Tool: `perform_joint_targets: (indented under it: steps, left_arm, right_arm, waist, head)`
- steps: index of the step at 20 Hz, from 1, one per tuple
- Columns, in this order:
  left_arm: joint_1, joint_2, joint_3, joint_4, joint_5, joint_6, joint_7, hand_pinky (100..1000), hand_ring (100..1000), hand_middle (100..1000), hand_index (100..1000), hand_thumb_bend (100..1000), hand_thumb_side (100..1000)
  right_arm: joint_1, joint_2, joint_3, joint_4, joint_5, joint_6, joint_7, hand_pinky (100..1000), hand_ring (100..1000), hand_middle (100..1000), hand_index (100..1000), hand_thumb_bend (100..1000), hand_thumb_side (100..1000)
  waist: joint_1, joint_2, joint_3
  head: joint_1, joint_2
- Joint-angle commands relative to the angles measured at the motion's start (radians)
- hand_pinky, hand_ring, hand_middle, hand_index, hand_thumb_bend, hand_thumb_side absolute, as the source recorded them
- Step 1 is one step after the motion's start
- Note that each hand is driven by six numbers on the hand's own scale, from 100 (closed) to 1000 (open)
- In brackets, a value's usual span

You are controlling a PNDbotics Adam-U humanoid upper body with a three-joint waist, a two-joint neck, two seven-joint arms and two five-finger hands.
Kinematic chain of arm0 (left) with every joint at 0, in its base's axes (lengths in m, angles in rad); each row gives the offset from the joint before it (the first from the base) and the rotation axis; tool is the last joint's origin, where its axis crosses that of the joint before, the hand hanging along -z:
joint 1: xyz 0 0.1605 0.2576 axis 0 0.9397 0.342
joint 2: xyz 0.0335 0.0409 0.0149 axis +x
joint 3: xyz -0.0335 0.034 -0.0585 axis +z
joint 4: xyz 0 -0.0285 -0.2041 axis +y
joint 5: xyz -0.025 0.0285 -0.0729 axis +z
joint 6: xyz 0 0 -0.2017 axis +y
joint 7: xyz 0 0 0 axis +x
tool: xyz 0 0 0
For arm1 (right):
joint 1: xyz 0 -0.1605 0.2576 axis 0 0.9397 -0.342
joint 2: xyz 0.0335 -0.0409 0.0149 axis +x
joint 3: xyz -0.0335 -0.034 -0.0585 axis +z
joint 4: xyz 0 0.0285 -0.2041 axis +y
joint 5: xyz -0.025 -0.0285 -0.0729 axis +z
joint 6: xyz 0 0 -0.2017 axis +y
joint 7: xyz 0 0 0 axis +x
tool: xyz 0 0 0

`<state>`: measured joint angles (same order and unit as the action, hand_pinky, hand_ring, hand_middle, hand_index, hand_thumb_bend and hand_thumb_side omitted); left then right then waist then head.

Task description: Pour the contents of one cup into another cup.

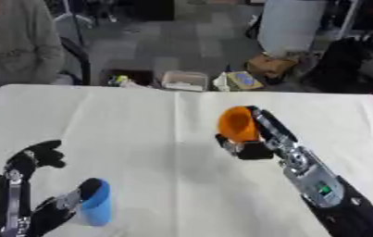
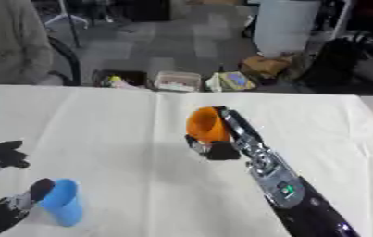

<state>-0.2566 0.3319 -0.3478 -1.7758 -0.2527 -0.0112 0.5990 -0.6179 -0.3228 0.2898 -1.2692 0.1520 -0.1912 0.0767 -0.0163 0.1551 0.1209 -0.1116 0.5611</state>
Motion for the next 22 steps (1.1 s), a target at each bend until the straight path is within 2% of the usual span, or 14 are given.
perform_joint_targets:
  steps: [1, 4, 5, 6, 11, 15, 18, 20, 22]
  left_arm:
    - [-0.015, 0.004, 0.010, -0.018, 0.007, 0.008, -0.002, 658, 504, 504, 706, 1000, 646]
    - [-0.015, 0.000, 0.006, -0.012, 0.009, 0.011, -0.004, 658, 503, 503, 705, 1000, 651]
    - [-0.016, -0.001, 0.004, -0.010, 0.010, 0.011, -0.005, 658, 503, 502, 706, 1000, 654]
    - [-0.016, -0.003, 0.003, -0.008, 0.010, 0.012, -0.006, 658, 502, 502, 706, 1000, 655]
    - [-0.015, -0.008, 0.001, 0.001, 0.010, 0.012, -0.005, 659, 501, 501, 705, 1000, 658]
    - [-0.013, -0.011, 0.000, 0.010, 0.012, 0.009, -0.004, 659, 500, 500, 705, 1000, 659]
    - [-0.012, -0.012, -0.001, 0.015, 0.013, 0.008, -0.004, 659, 498, 500, 705, 1000, 659]
    - [-0.012, -0.012, -0.002, 0.017, 0.013, 0.007, -0.004, 659, 498, 499, 705, 1000, 658]
    - [-0.011, -0.012, -0.001, 0.020, 0.013, 0.006, -0.003, 659, 497, 499, 705, 1000, 660]
  right_arm:
    - [-0.004, 0.009, 0.036, -0.015, 0.028, -0.025, 0.035, 309, 312, 313, 533, 253, 105]
    - [0.004, 0.026, 0.063, -0.007, 0.078, -0.049, 0.059, 340, 358, 334, 545, 299, 165]
    - [0.008, 0.032, 0.068, 0.000, 0.092, -0.055, 0.064, 359, 385, 345, 549, 342, 171]
    - [0.010, 0.037, 0.072, 0.007, 0.104, -0.061, 0.069, 368, 396, 350, 550, 329, 204]
    - [0.026, 0.048, 0.080, 0.034, 0.141, -0.085, 0.089, 472, 501, 417, 598, 439, 317]
    - [0.037, 0.048, 0.081, 0.035, 0.142, -0.099, 0.113, 570, 574, 501, 687, 536, 438]
    - [0.045, 0.046, 0.077, 0.022, 0.131, -0.114, 0.128, 681, 671, 623, 795, 666, 562]
    - [0.048, 0.042, 0.069, 0.008, 0.121, -0.124, 0.128, 730, 718, 682, 831, 709, 602]
    - [0.051, 0.036, 0.058, -0.008, 0.118, -0.130, 0.118, 745, 737, 710, 845, 713, 609]
  waist:
    - [0.000, -0.011, -0.003]
    - [0.000, -0.010, -0.004]
    - [0.000, -0.010, -0.004]
    - [0.001, -0.010, -0.005]
    - [0.002, -0.007, -0.008]
    - [0.001, -0.006, -0.011]
    - [0.001, -0.006, -0.012]
    - [0.000, -0.006, -0.013]
    - [-0.001, -0.006, -0.013]
  head:
    - [-0.004, 0.000]
    - [-0.006, -0.001]
    - [-0.006, -0.001]
    - [-0.007, -0.001]
    - [-0.007, 0.000]
    - [-0.008, -0.001]
    - [-0.008, -0.001]
    - [-0.008, -0.001]
    - [-0.007, -0.001]
